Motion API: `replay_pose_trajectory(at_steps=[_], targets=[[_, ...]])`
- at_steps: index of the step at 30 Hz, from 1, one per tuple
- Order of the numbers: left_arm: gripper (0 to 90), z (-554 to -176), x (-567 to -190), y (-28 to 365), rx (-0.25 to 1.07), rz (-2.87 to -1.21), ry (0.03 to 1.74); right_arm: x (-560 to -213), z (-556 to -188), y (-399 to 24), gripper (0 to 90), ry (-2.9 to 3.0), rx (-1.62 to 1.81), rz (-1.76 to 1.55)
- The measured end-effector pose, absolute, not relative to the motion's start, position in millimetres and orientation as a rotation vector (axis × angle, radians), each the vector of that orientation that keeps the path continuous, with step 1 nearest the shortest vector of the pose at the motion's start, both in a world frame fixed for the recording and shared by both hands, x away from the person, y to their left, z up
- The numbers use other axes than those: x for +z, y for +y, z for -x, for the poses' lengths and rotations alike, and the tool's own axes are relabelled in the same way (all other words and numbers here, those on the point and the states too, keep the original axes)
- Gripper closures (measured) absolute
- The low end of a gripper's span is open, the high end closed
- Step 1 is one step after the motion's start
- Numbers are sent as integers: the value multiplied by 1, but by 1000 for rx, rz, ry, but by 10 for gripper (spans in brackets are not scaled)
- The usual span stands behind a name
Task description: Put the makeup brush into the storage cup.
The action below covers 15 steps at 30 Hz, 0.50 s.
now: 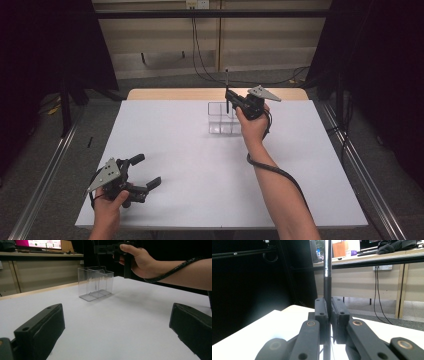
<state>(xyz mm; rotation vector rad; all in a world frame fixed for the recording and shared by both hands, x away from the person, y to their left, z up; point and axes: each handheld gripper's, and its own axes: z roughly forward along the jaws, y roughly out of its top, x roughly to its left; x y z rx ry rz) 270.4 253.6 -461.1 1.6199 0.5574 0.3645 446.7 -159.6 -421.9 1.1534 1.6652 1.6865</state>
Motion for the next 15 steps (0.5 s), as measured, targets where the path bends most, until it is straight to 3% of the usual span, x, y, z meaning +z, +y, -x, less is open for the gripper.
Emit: replay_pose_trajectory(at_steps=[15], targets=[[0,-270,-461,253,359,-1617,559,-432,-445,-159,847,1694,1674,-1141]])
